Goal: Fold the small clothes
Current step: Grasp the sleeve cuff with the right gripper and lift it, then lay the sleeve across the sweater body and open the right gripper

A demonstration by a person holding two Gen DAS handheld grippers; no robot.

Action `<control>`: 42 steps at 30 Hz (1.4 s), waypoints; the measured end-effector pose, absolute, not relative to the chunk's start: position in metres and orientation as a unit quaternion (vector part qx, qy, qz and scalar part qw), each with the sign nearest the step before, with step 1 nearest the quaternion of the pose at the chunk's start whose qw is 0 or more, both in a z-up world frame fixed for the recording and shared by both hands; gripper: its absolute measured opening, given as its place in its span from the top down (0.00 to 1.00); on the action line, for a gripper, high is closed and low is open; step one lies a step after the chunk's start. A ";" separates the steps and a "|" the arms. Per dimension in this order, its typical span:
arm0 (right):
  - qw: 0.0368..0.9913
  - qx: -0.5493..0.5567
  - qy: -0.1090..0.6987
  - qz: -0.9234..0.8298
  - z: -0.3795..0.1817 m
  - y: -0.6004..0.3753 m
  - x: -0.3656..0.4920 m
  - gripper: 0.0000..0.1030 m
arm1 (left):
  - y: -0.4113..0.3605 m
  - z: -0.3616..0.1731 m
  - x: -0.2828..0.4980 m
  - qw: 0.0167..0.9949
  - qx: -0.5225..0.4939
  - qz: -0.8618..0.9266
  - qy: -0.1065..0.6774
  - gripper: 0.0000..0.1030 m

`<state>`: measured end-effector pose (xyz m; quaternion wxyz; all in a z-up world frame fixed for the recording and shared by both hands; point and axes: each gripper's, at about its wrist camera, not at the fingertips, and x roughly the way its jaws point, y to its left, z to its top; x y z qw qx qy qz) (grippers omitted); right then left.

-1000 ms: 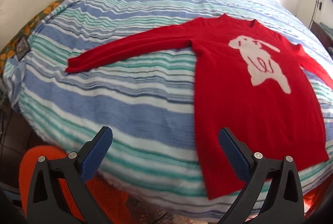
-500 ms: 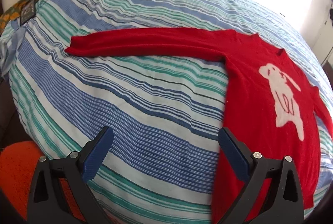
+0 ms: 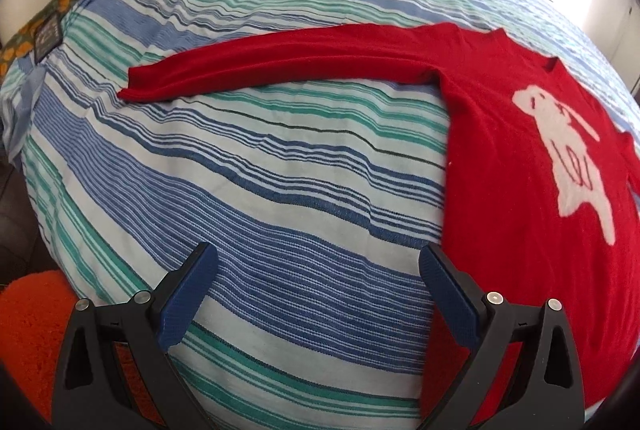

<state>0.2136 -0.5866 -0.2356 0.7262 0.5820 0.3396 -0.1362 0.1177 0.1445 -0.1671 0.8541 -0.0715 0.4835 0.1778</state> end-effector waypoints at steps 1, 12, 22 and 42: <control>0.723 0.586 0.336 -0.142 -0.239 -0.588 0.212 0.96 | 0.143 -0.167 0.118 0.854 -0.068 0.178 0.484 0.02; 0.881 0.361 0.307 0.017 -0.062 -0.475 0.269 0.95 | 0.147 -0.162 0.120 0.856 -0.102 0.157 0.483 0.02; 0.840 0.169 0.367 0.362 0.021 -0.162 0.320 0.21 | 0.168 -0.163 0.112 0.843 -0.156 0.170 0.486 0.02; 0.783 0.193 0.589 0.059 -0.200 -0.282 0.382 0.75 | 0.159 -0.170 0.118 0.837 -0.140 0.171 0.501 0.02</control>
